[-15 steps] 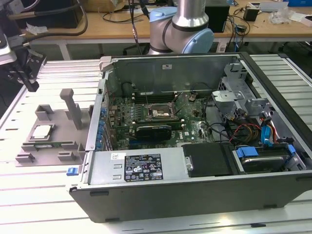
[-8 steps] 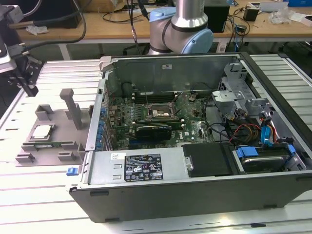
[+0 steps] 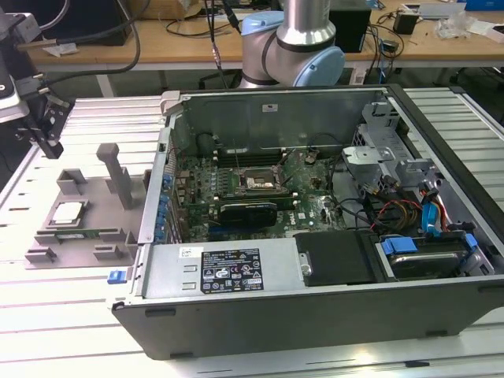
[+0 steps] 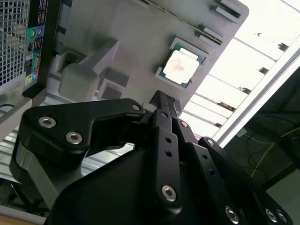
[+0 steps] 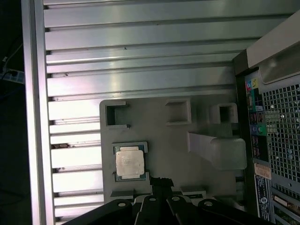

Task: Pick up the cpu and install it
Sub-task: 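Pick up the cpu and move it towards the insertion slot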

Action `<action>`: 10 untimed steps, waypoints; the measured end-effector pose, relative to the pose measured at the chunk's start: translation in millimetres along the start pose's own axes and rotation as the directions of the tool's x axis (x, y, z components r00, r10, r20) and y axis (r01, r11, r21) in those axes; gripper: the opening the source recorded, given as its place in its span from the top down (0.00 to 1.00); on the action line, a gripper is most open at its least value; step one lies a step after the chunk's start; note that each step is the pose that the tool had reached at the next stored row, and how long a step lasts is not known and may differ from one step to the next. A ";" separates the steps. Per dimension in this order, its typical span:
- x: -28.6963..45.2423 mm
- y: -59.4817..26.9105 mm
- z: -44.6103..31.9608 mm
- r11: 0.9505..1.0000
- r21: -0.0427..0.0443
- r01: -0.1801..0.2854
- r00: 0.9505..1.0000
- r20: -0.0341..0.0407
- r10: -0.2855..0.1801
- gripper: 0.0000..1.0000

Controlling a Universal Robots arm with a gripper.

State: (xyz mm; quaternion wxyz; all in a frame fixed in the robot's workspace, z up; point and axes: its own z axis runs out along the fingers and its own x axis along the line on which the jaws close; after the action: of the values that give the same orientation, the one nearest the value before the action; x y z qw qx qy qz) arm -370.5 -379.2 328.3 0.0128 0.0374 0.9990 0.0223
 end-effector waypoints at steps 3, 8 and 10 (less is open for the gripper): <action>0.0 0.0 0.0 1.000 0.000 0.000 1.000 0.000 0.000 0.89; 0.0 0.0 0.0 1.000 0.000 0.000 1.000 0.000 0.000 0.89; 1.0 -0.1 1.5 1.000 0.000 0.000 1.000 0.000 0.000 0.89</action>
State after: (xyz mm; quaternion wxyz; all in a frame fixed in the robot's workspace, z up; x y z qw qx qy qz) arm -371.5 -379.2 326.8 0.0127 0.0374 0.9990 0.0223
